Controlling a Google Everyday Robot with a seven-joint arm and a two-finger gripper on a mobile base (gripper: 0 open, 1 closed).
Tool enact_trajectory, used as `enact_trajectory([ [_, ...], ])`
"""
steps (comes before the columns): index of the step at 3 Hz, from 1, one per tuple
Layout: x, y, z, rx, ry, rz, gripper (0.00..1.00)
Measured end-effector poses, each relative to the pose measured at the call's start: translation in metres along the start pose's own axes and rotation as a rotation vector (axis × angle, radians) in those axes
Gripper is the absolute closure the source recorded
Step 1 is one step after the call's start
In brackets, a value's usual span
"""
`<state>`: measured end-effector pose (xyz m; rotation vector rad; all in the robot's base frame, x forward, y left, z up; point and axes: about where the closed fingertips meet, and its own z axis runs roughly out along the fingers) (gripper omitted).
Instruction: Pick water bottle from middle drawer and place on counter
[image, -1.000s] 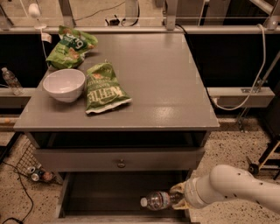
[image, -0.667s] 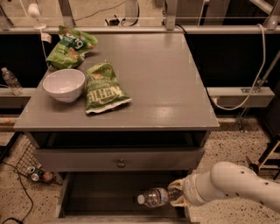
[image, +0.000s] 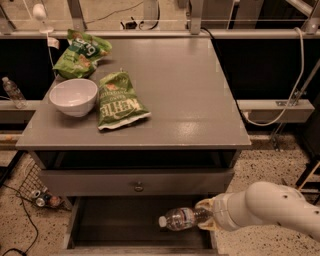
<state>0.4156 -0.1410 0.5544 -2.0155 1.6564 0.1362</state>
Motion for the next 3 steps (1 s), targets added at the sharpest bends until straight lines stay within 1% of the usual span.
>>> enact_trajectory([
  [1, 0.022, -0.003, -0.025, 0.026, 0.023, 0.033, 1.0],
  [2, 0.047, -0.004, -0.06, 0.066, 0.093, 0.072, 1.0],
  [3, 0.058, -0.007, -0.098, 0.115, 0.162, 0.081, 1.0],
])
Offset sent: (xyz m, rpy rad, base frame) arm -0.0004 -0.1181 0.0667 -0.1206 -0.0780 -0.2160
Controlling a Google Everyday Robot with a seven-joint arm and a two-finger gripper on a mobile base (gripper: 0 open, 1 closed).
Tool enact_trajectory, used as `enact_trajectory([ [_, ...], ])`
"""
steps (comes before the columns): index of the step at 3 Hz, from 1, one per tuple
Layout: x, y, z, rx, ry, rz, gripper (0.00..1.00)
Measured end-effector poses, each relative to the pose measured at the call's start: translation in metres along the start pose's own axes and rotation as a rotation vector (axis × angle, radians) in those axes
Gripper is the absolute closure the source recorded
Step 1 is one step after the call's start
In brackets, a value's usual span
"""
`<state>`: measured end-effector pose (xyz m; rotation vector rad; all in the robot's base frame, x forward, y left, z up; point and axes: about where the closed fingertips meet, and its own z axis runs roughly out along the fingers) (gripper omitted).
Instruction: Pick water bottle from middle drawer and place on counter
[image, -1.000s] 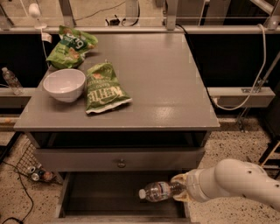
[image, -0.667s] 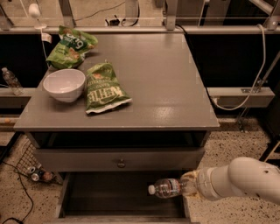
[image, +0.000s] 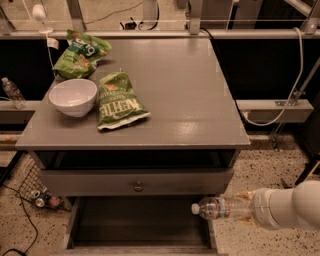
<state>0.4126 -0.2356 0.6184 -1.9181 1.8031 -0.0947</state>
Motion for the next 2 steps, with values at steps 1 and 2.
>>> enact_trajectory([
  [1, 0.008, -0.017, -0.042, 0.064, 0.084, -0.029, 1.0],
  [2, 0.013, -0.026, -0.063, 0.105, 0.129, -0.039, 1.0],
])
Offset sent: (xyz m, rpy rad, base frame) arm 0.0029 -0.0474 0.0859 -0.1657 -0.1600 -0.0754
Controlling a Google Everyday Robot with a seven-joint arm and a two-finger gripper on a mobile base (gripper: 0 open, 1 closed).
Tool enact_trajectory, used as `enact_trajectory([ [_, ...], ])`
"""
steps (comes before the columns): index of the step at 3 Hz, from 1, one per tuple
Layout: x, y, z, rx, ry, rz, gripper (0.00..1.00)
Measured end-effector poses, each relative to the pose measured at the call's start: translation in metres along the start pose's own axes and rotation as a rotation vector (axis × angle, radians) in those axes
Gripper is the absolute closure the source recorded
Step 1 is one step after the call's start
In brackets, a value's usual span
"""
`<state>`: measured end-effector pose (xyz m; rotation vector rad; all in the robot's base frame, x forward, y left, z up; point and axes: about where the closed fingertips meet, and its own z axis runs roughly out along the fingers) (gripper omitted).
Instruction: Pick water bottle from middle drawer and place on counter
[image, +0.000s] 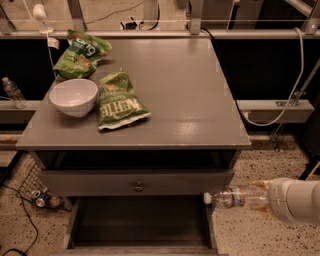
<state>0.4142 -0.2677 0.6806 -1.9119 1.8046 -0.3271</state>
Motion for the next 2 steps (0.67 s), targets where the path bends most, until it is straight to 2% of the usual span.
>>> enact_trajectory([
  [2, 0.004, -0.016, -0.016, 0.051, 0.021, -0.012, 1.0],
])
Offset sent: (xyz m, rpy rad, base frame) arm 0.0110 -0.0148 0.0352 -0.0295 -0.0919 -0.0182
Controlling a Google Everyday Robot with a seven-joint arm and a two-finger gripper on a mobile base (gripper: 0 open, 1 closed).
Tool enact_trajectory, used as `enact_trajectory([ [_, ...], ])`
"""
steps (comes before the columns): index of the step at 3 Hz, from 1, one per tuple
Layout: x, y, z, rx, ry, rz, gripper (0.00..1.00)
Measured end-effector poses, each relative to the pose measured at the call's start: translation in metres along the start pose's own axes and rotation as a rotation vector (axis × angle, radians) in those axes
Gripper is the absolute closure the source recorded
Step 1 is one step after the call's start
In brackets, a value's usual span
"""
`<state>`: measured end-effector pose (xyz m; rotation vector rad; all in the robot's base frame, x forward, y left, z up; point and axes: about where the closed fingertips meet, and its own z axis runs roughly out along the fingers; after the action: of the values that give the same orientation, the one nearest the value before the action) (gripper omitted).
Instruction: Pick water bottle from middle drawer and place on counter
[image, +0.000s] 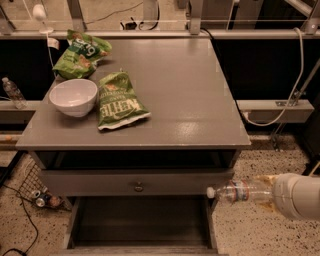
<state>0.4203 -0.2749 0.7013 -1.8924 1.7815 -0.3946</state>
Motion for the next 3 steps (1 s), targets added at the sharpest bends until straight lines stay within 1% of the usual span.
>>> enact_trajectory([
  [1, 0.008, -0.023, -0.019, 0.064, 0.02, -0.019, 1.0],
  [2, 0.013, -0.05, -0.049, 0.141, 0.054, -0.056, 1.0],
  [3, 0.015, -0.061, -0.066, 0.178, 0.079, -0.077, 1.0],
])
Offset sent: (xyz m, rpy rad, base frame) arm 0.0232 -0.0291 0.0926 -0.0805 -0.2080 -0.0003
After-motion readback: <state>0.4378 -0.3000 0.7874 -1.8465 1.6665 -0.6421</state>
